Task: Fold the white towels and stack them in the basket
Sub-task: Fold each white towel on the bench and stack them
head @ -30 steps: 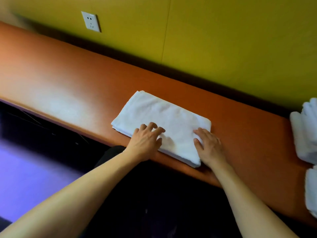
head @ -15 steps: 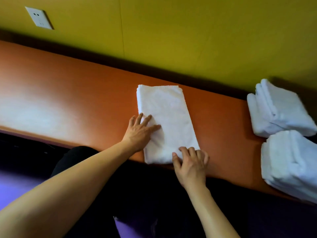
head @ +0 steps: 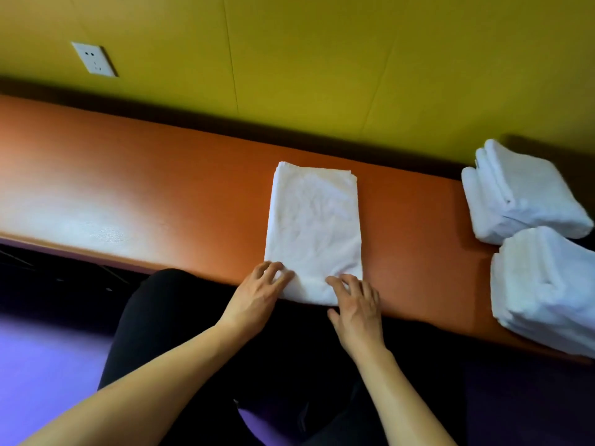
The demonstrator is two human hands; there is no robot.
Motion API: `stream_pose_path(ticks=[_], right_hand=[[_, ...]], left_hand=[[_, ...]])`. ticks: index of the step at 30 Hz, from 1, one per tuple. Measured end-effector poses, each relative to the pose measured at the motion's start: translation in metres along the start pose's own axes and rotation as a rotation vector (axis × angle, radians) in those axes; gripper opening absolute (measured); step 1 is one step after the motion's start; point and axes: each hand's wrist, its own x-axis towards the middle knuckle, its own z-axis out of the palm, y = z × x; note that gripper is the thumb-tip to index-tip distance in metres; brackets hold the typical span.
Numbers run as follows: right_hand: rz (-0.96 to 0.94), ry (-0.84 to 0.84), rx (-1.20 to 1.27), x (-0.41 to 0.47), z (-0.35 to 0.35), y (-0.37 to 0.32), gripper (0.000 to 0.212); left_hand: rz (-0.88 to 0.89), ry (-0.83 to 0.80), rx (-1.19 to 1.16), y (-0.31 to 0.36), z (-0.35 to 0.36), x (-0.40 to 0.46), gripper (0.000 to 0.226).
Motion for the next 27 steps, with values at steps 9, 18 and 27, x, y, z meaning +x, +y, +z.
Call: stream_pose_path(ticks=[9,18,27], right_hand=[[0.084,0.138,0.418,-0.025,-0.043,0.0,0.011],[0.234,0.198,1.1,-0.017,-0.092,-0.007,0.026],[0.373,0.08,0.953,0.038,-0.05,0.017,0.011]], left_hand=[[-0.321,0.182,-0.507,0.011,-0.042,-0.04,0.01],[-0.336,0.356,-0.799,0.029,-0.076,-0.038,0.006],[-0.472,0.364,-0.737,-0.017,-0.062,0.046,0.011]])
